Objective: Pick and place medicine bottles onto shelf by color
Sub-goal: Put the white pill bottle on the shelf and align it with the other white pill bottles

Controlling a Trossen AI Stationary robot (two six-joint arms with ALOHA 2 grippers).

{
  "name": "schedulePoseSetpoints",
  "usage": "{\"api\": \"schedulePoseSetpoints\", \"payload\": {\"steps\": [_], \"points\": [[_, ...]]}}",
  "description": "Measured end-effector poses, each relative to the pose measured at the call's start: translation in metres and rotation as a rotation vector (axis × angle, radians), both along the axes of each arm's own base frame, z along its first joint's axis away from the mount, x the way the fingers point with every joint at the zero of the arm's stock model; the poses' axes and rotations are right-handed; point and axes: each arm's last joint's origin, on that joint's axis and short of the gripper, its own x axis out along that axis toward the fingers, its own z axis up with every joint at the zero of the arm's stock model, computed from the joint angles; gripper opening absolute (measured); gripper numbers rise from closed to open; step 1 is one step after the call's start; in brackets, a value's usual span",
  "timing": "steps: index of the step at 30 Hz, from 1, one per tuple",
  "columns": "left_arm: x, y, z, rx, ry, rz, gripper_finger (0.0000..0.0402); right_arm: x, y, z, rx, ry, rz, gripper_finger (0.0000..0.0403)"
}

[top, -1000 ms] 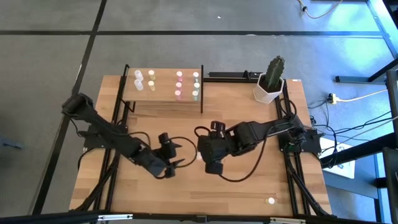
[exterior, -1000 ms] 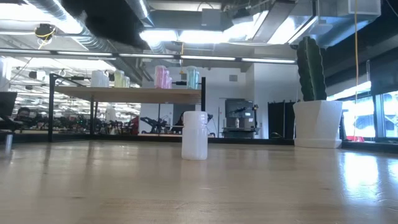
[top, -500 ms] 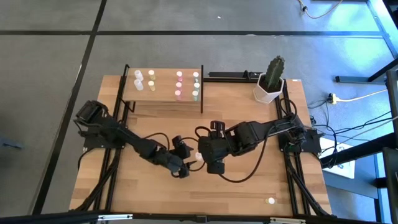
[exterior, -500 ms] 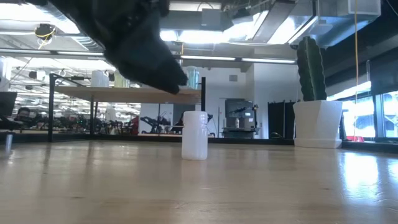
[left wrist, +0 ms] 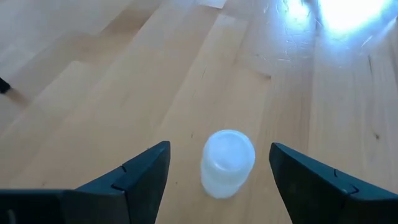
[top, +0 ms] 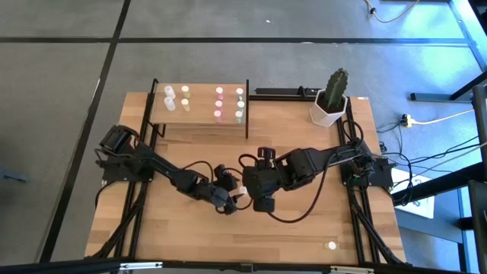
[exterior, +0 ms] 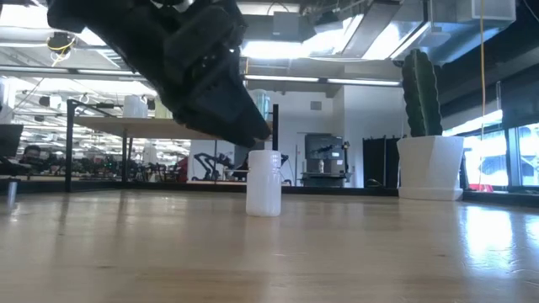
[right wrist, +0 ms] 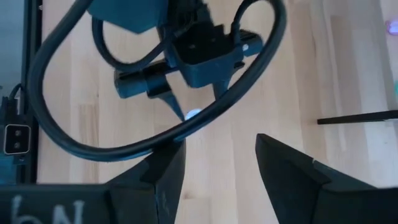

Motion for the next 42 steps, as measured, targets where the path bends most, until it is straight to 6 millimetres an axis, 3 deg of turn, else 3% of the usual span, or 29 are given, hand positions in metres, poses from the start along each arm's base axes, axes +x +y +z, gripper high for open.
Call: {"api": "schedulePoseSetpoints", "payload": {"steps": [9,31,42], "points": [[0.009,-0.005,-0.018,0.012,-0.018,-0.019,0.0267,0.000,-0.001,0.000,-0.022,-0.003,-0.010,0.0196],[0.012,-0.003,-0.028,0.033,0.005,-0.023,0.0265,-0.001,-0.001,0.000,-0.025,0.003,-0.016,0.0196],[0.012,-0.002,-0.028,0.033,0.005,-0.020,0.0188,-0.001,-0.001,-0.001,-0.024,0.004,-0.018,0.0196]]}}
